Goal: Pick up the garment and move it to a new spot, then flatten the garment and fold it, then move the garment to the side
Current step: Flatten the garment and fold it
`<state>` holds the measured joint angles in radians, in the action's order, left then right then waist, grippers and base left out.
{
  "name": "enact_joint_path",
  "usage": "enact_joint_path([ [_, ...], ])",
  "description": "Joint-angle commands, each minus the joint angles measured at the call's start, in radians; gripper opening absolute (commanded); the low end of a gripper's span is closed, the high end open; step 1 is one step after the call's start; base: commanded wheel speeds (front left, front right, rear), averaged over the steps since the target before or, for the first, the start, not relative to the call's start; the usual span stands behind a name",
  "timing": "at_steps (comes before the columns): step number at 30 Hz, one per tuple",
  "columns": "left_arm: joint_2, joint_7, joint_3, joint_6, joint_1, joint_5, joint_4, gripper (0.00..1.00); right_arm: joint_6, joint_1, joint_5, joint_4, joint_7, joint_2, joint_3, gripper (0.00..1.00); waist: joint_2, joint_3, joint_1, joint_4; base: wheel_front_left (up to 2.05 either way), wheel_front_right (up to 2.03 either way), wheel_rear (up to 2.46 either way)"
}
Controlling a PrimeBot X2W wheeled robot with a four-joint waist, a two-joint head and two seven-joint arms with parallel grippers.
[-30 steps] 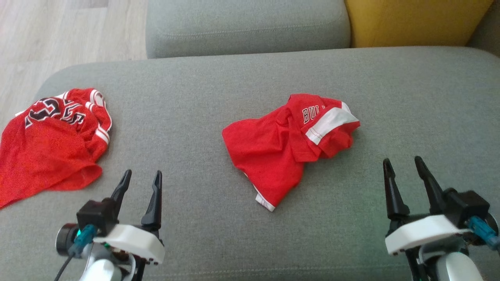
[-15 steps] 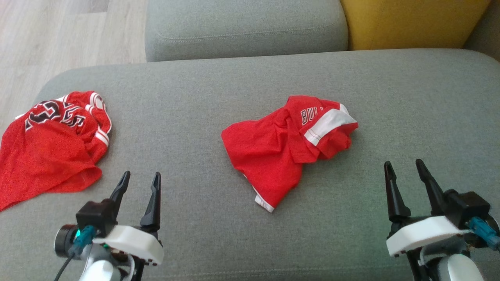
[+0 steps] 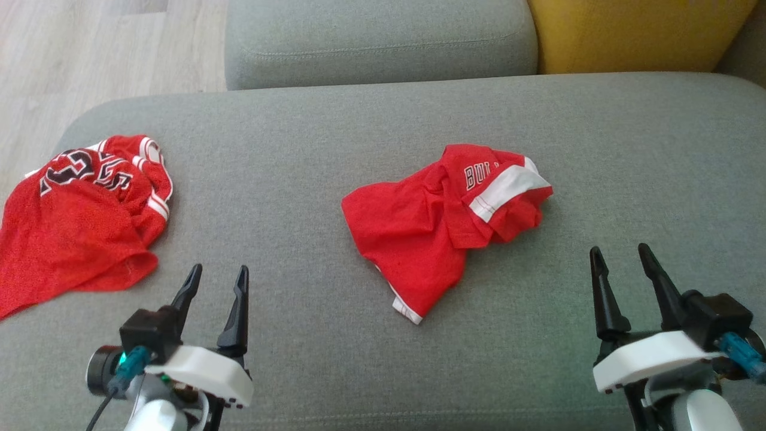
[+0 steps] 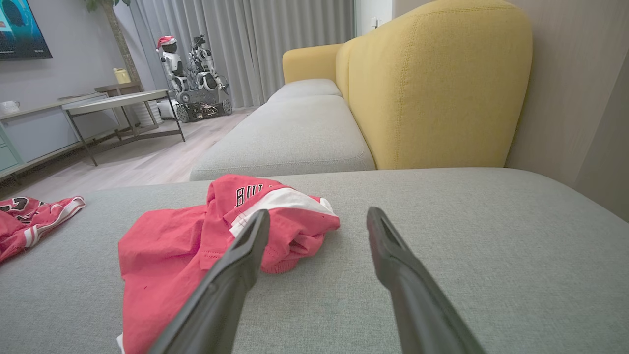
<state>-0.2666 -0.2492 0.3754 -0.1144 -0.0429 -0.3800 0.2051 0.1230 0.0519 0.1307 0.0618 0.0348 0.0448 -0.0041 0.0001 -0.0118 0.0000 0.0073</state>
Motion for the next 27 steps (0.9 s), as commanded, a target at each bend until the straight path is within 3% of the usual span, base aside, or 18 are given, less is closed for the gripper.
enact_joint_path([
  [1,-0.014,-0.010,-0.035,-0.003,-0.055,-0.001,-0.026,1.00,0.008,-0.027,-0.004,-0.036,0.002,0.005,0.019,1.00,-0.0001,0.003,0.0000,0.001,0.00,0.00,0.00],
  [6,-0.013,-0.011,-0.033,-0.002,-0.067,0.002,-0.032,1.00,0.008,-0.032,-0.001,-0.029,-0.008,0.005,0.040,1.00,-0.0001,0.021,0.0000,0.008,0.00,0.00,0.00],
  [11,-0.013,-0.011,-0.036,0.003,-0.103,0.006,-0.049,1.00,0.008,-0.065,-0.010,0.018,-0.044,0.005,0.146,1.00,-0.0001,0.078,0.0000,0.024,0.00,0.00,0.00],
  [20,0.015,-0.012,-0.029,0.028,-0.179,0.024,-0.054,1.00,0.008,-0.182,-0.009,0.213,-0.044,0.005,0.397,1.00,-0.0001,0.172,0.0000,0.078,0.00,0.00,0.00],
  [27,0.039,-0.012,-0.047,0.049,-0.210,0.041,-0.054,1.00,0.008,-0.297,-0.041,0.386,-0.016,0.005,0.470,1.00,-0.0001,0.214,0.0000,0.105,0.00,0.00,0.00],
])
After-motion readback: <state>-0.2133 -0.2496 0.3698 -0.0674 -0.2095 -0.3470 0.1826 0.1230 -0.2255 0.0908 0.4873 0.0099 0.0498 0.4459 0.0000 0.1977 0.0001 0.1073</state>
